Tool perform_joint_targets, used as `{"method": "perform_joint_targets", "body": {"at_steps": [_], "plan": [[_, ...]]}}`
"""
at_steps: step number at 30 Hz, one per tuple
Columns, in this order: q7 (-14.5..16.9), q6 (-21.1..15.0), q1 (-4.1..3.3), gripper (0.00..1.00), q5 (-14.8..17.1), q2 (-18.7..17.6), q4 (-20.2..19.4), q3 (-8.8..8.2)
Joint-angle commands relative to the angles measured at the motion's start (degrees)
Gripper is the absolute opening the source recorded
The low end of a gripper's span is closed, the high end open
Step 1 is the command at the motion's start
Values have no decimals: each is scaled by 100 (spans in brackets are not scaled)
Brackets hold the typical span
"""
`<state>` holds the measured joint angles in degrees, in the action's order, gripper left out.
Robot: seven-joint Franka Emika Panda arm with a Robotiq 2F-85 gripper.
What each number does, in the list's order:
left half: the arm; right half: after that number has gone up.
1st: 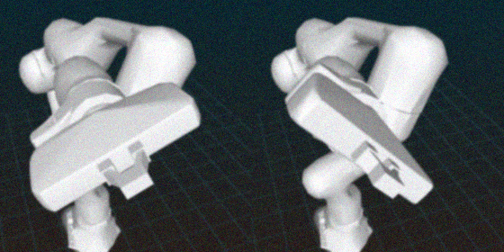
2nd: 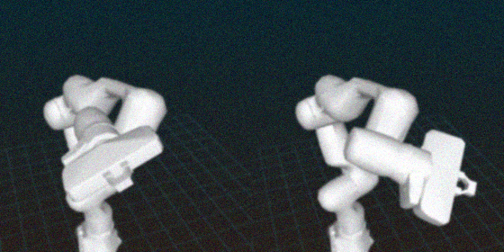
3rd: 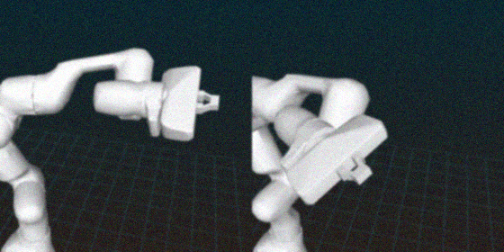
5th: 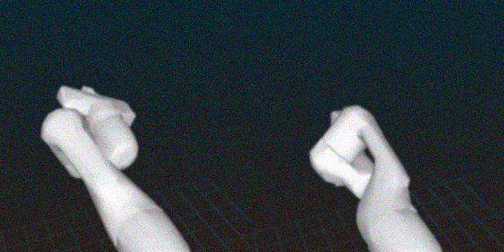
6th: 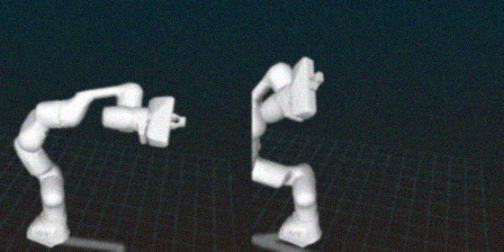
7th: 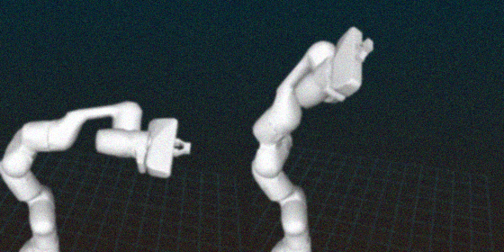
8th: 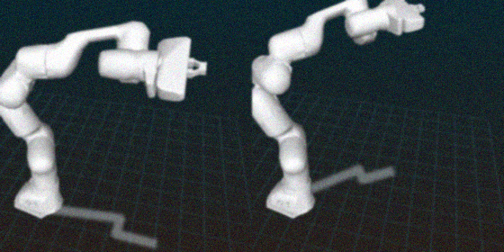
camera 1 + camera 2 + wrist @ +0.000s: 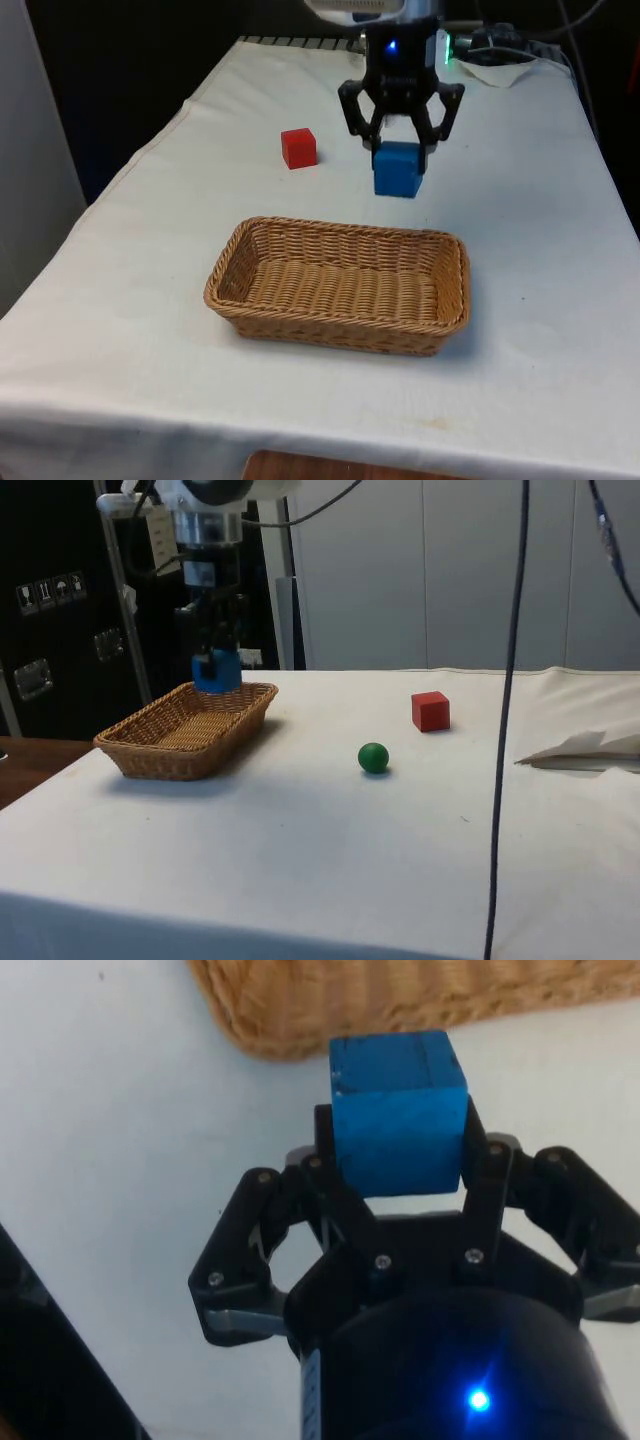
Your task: Place all non-red objects into the basket.
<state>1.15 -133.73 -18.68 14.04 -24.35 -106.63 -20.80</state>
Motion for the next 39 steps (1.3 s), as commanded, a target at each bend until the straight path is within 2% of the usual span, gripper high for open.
{"method": "perform_joint_targets", "body": {"at_steps": [1, 4, 5, 6, 9, 12, 13, 14, 17, 22, 23, 24, 31, 36, 37, 38, 39], "plan": [[52, 57, 52, 2, 86, -132, 155, 34], [63, 29, 80, 2, 143, -361, 378, 46], [6, 0, 29, 2, 57, -292, 298, 0], [69, 23, 92, 2, 160, -441, 453, 52], [120, 6, 132, 2, 269, -745, 756, 40], [178, 0, 160, 2, 367, -968, 991, 17], [126, -17, 97, 2, 309, -934, 940, -40], [195, 0, 166, 2, 395, -1043, 1060, 6], [269, -40, 178, 2, 516, -1283, 1283, -46], [304, -223, 195, 2, 613, -1507, 1352, -46], [258, -160, 155, 2, 556, -1484, 1341, -97], [304, -264, 195, 2, 630, -1547, 1352, -46], [281, -596, 166, 2, 733, -1805, 1341, -23], [264, -619, 143, 2, 716, -1811, 1335, -40], [258, -619, 143, 5, 716, -1811, 1335, -40], [258, -619, 143, 16, 716, -1811, 1335, -46], [252, -619, 138, 34, 710, -1811, 1341, -46]]}}
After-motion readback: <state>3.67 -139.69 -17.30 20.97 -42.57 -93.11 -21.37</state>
